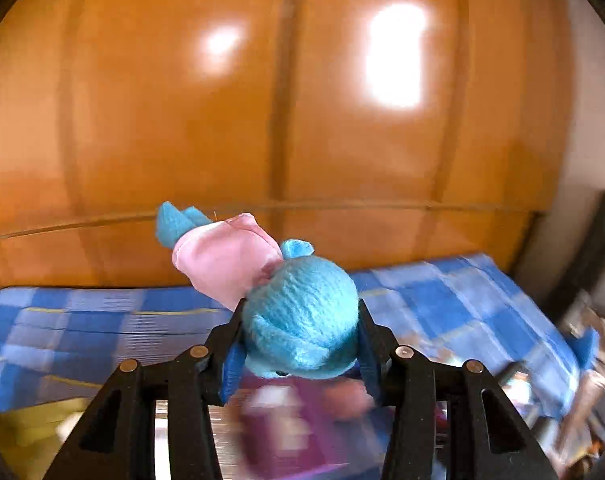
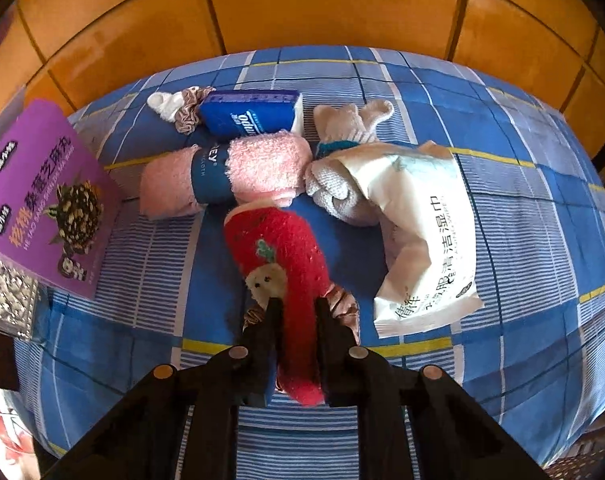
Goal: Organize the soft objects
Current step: 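Grasp the blue-and-pink plush toy with the left tool while the right tool grasps the red plush toy, then lower the blue plush toy into the gold tray and open the left tool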
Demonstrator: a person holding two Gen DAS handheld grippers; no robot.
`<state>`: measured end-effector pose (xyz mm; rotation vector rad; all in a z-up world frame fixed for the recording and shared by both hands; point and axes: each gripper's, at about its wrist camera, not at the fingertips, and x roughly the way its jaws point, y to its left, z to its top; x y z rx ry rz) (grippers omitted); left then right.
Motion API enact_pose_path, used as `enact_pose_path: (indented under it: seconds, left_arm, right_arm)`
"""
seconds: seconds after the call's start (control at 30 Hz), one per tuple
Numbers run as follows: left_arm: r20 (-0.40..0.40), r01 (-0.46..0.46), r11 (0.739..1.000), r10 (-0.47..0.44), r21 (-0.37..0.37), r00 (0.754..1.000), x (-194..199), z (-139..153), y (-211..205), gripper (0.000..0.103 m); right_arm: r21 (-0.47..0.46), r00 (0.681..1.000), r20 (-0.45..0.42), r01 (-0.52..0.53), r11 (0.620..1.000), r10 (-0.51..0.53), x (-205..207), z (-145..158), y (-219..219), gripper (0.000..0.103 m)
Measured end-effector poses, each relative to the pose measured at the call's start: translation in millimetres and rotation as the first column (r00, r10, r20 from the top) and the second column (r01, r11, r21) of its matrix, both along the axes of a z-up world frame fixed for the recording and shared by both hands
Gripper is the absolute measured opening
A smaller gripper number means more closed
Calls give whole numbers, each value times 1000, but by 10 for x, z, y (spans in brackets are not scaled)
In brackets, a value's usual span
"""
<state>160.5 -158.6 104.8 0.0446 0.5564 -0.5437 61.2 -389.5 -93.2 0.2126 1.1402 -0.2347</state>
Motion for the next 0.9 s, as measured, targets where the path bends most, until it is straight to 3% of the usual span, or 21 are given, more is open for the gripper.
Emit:
enact_pose_path:
  seconds: [0.13, 0.27, 0.4, 0.53, 0.73, 0.9]
  left_arm:
    - [-4, -173, 985, 173, 6, 985, 53, -59, 775, 49]
    - [-43, -325, 946, 325, 4, 945, -164, -318, 1586, 50]
    - [-90, -414, 909, 416, 42, 905, -499, -685, 2157, 50]
    - [-155, -459, 885, 466, 82, 871, -771, -1065, 2457, 51]
    - [-213, -548, 824, 567, 142, 796, -811, -1479, 2707, 55]
    - [-208, -572, 805, 593, 156, 778, -843, -1547, 2827, 65]
  right_arm:
    - [6, 1000, -8, 4, 1000, -4, 4, -6, -8, 16]
    - [-9, 1000, -20, -2, 1000, 2, 12, -20, 20, 16]
    - [-49, 999, -32, -20, 999, 18, 14, -36, 83, 17]
    - [-77, 999, -33, -28, 997, 25, 16, -39, 112, 17]
    - [-138, 998, -34, -52, 989, 48, 12, -44, 198, 16]
    - [-161, 998, -30, -59, 985, 55, 13, -39, 222, 15]
